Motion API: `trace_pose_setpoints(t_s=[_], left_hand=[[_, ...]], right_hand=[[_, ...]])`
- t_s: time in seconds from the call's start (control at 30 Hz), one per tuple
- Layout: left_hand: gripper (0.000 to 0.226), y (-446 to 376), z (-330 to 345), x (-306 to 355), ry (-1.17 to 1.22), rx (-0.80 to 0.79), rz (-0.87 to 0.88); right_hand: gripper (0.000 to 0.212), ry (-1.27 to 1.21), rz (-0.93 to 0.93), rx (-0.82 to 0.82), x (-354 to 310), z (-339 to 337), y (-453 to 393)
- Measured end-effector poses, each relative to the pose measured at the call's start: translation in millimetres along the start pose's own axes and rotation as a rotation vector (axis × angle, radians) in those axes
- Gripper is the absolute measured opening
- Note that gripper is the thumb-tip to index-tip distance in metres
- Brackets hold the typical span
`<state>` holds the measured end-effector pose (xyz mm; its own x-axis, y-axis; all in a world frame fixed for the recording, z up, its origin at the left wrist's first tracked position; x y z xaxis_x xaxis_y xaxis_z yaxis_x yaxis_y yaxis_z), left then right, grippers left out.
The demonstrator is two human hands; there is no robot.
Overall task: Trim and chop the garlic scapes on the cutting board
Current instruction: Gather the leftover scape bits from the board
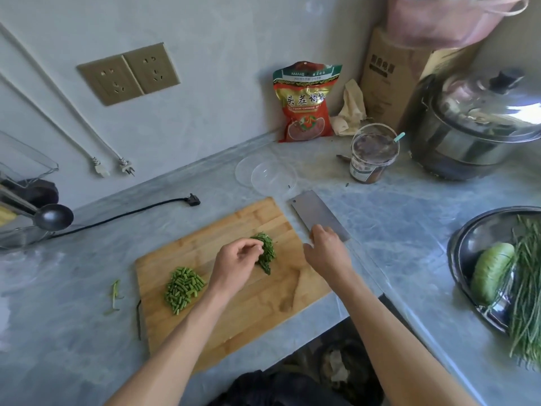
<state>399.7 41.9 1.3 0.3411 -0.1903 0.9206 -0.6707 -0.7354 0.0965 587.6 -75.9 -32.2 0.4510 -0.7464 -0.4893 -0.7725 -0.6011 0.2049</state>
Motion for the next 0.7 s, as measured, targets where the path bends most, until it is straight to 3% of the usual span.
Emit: trace_pose_setpoints(t_s=[0.13,0.27,0.43,0.6,0.7], left_hand=[[0.012,12,-38,-34,0.026,0.133,-0.054],[0.015,42,-106,-81,0.012,0.377,-0.169],[0.014,100,-215,-143,-0.206,0.633,-0.357],[0.037,101,-256,-177,-0.483,0.553,-0.435],[0.026,96,-265,-195,-0.478,0.547,-0.465]], right_hand=[[0.014,-0.112,-0.179,-0.143,-75,17,24],[0.015,-0.178,-0.313,-0.279,-138,44,47],[0.019,-0.155,-0.511,-0.423,-223,90,80],[0.015,-0.075,-0.569,-0.515,-261,119,99],[0.01,-0.079,-0.55,-0.55,-270,134,99]])
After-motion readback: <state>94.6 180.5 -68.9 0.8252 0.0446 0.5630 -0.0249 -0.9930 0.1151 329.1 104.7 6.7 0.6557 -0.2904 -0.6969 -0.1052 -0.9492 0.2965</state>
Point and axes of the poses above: each hand's wrist, its own y-axis away from the middle knuckle, its own z-axis out of the palm, x = y × z, the point moved 10 cm from there along -y, towards the middle knuckle, and after that the axes turned 8 degrees about z, right-handed, at the moved point
